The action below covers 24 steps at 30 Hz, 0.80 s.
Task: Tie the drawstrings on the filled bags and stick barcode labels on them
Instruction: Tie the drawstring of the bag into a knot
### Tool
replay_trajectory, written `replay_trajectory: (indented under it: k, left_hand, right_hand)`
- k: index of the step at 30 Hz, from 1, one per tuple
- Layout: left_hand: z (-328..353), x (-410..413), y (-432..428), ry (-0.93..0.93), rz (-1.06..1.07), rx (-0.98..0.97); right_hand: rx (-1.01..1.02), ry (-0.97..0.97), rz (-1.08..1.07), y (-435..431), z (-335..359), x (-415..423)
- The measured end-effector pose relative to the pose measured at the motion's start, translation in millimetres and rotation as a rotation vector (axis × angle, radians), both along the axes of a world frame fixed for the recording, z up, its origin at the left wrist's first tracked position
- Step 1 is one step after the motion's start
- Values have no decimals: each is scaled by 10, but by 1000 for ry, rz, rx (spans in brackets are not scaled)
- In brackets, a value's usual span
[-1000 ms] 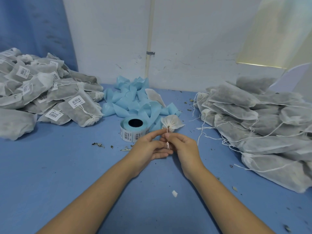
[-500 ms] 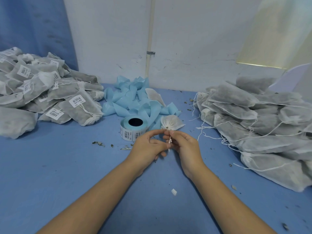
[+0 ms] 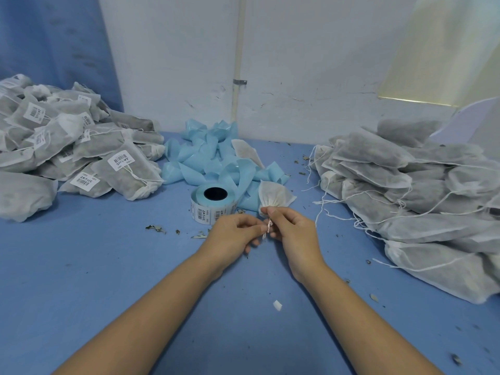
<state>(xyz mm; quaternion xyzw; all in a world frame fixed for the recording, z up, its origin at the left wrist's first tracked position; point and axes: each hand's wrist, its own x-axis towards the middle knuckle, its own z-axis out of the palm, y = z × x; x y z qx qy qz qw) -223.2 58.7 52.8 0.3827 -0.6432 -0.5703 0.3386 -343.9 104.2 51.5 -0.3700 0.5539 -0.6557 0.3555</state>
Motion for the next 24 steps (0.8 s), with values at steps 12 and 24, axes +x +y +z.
replay_trajectory:
  k: [12, 24]
  left_hand:
    - [36, 10, -30, 65, -14, 120]
    - [27, 38, -60, -45, 26, -13]
  right_hand:
    - [-17, 5, 81, 23, -7, -23]
    - [35, 23, 136, 3, 1, -53]
